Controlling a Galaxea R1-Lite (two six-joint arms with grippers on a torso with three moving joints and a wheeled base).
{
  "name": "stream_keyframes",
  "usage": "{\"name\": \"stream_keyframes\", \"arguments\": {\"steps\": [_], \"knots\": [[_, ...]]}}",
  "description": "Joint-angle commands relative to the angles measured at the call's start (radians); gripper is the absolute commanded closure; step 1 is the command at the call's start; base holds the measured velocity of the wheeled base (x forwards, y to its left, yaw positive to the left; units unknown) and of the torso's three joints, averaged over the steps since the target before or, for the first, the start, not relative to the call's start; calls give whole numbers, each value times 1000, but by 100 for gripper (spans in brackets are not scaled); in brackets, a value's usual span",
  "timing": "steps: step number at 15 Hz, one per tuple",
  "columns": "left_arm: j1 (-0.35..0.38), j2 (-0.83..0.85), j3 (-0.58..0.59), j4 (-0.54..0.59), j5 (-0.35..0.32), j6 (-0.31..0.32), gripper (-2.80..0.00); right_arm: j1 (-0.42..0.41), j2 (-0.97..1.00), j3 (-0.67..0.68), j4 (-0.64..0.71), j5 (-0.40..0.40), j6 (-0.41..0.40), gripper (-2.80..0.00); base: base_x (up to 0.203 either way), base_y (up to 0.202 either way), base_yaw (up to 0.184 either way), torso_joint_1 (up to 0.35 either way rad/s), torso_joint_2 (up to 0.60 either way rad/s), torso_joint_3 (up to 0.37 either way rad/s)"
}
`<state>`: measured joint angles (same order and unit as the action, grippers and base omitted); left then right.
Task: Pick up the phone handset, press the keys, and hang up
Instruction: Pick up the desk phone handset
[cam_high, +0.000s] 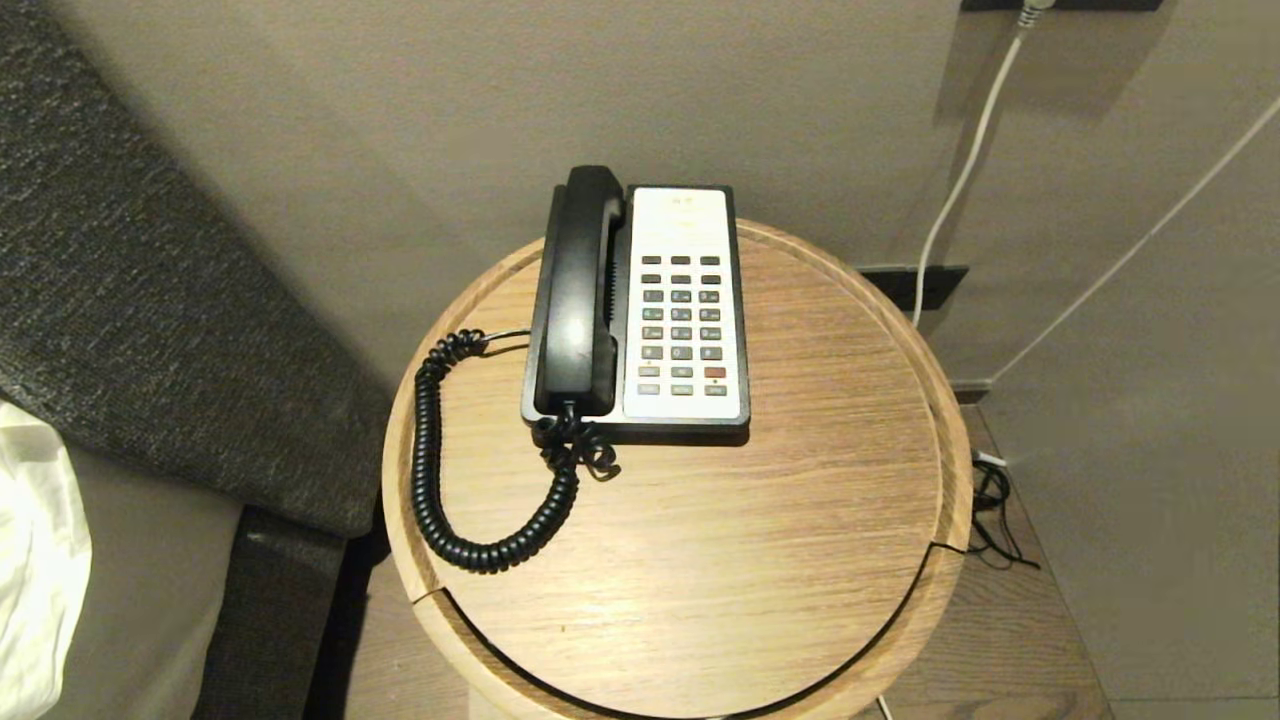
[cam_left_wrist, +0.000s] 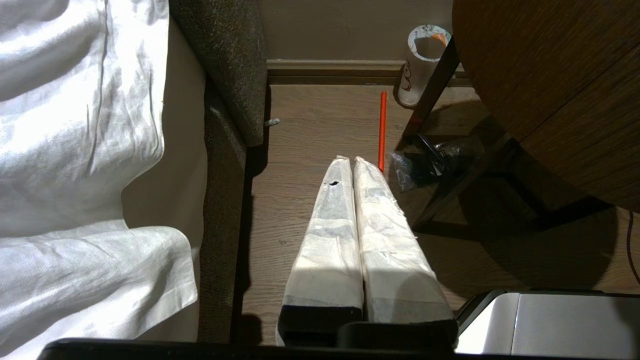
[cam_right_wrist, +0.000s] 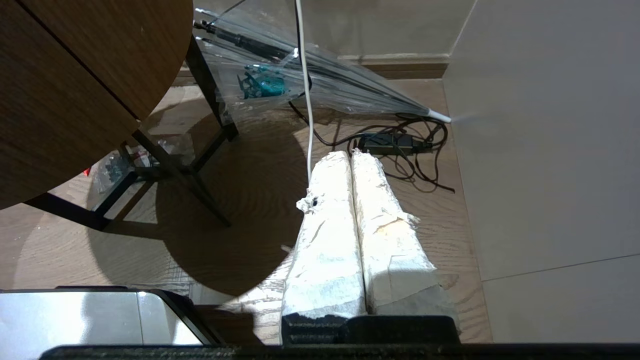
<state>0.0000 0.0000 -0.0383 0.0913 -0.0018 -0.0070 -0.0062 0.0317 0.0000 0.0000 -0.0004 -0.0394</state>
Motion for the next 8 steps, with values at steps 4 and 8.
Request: {"name": "stream_keyframes", "arguments": {"steps": [4, 8], "knots": [[0, 0, 0, 2, -1, 7, 0, 0, 1, 0, 0, 0, -1, 0, 0, 0, 0, 0, 1, -10], [0, 4, -25, 8, -1, 79, 0, 0, 1, 0, 0, 0, -1, 0, 0, 0, 0, 0, 0, 0]]}}
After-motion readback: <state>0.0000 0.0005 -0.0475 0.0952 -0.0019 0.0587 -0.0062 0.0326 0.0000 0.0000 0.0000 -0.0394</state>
